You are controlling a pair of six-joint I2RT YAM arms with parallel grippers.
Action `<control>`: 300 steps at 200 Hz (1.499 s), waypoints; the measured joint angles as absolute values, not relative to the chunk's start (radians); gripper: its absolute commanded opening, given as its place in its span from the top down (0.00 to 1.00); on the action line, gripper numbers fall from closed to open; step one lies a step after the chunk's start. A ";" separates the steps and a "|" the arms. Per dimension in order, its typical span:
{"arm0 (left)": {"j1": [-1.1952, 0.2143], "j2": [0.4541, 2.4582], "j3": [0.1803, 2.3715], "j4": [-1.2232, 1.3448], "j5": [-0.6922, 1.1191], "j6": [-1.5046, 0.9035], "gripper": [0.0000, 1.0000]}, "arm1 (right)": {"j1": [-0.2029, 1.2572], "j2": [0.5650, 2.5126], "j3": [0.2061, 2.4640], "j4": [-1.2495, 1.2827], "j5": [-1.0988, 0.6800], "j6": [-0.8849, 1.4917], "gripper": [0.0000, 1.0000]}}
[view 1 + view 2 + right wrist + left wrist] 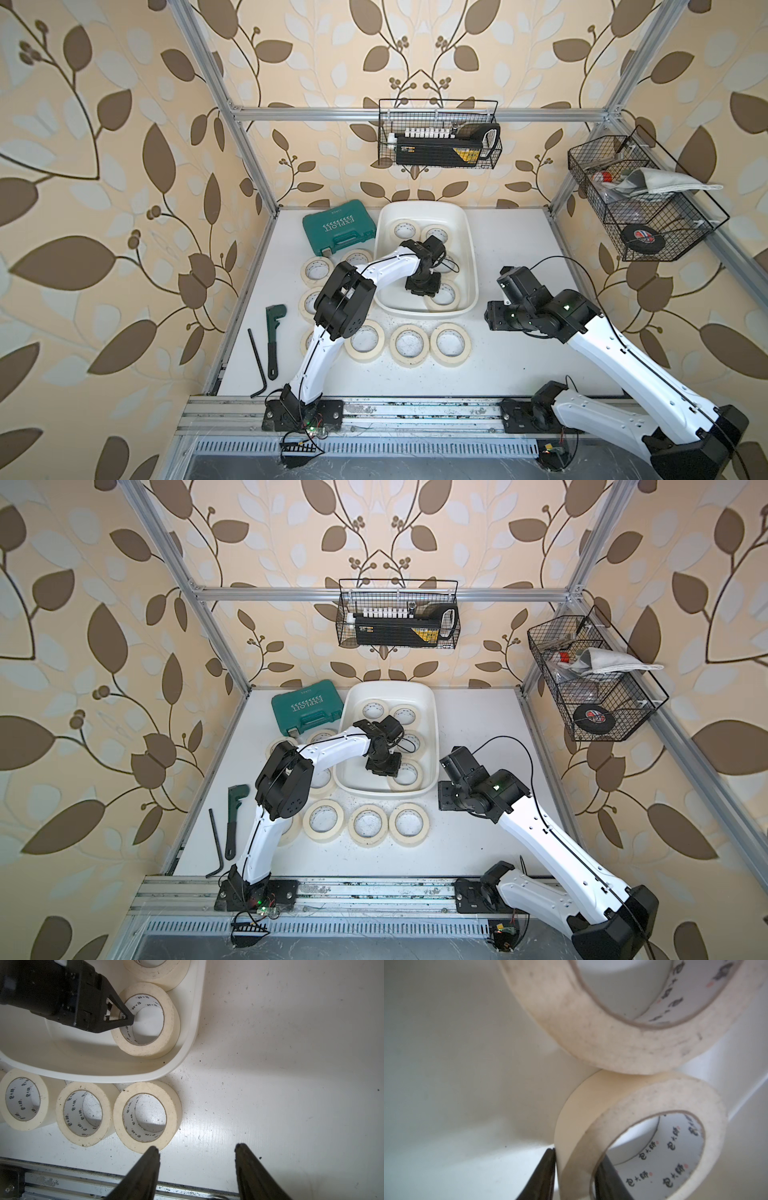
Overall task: Take out the art tape in the storage box
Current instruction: Pick up the art tape from the storage box.
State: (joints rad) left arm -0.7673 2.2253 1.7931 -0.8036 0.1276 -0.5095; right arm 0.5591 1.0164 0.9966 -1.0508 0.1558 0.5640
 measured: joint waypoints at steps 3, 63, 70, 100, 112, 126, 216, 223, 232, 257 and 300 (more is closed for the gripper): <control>-0.767 2.225 1.793 -0.806 0.125 -0.509 0.79 | 0.558 1.016 0.997 -1.051 0.155 0.563 0.40; -0.767 2.201 1.789 -0.854 0.069 -0.490 0.87 | 0.547 1.028 1.028 -1.037 0.129 0.555 0.40; -0.767 2.191 1.787 -0.867 0.055 -0.486 0.87 | 0.547 1.033 1.035 -1.033 0.125 0.553 0.40; -0.767 2.121 1.784 -0.936 -0.002 -0.471 0.87 | 0.546 1.065 1.070 -1.013 0.106 0.545 0.40; -0.767 2.086 1.784 -0.963 -0.027 -0.467 0.87 | 0.544 1.084 1.089 -1.002 0.097 0.538 0.39; -0.767 2.045 1.785 -0.995 -0.052 -0.460 0.88 | 0.543 1.112 1.117 -0.990 0.086 0.529 0.39; -0.849 1.930 1.849 -1.142 -0.150 -0.370 0.89 | 0.543 1.264 1.205 -0.834 -0.052 0.463 0.33; -0.856 1.925 1.850 -1.146 -0.150 -0.366 0.89 | 0.543 1.280 1.208 -0.823 -0.064 0.462 0.32; -0.862 1.921 1.850 -1.151 -0.149 -0.361 0.89 | 0.543 1.302 1.213 -0.812 -0.077 0.459 0.32; -0.865 1.913 1.850 -1.152 -0.145 -0.342 0.90 | 0.543 1.351 1.223 -0.783 -0.106 0.458 0.33; -0.865 1.900 1.850 -1.137 -0.122 -0.328 0.91 | 0.543 1.435 1.248 -0.753 -0.135 0.454 0.38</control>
